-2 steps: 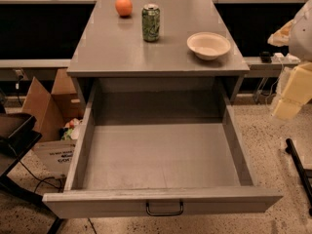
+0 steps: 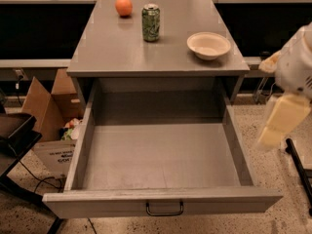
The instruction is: Close top drawer
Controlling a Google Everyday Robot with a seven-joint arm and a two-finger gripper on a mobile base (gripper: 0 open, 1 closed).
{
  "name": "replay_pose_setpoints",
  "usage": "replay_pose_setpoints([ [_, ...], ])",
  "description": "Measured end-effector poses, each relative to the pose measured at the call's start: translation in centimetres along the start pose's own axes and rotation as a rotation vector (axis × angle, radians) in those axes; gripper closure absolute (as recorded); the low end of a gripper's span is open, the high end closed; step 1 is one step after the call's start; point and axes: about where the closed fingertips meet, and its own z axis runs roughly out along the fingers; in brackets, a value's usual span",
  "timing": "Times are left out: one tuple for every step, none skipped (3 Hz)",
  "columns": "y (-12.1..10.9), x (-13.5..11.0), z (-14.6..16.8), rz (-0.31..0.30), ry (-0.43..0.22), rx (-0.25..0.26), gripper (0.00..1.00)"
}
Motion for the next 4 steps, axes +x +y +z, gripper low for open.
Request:
replay_pose_setpoints([
  [3.7, 0.6, 4.5, 0.034, -0.006, -0.037, 0.27],
  [8.6, 1.6, 8.6, 0.075, 0.013, -0.077, 0.50],
  [14.2, 2.6, 12.6, 0.078, 0.087, -0.154, 0.73],
  [19.2, 4.0, 16.4, 0.101, 0.122, -0.213, 0.96],
])
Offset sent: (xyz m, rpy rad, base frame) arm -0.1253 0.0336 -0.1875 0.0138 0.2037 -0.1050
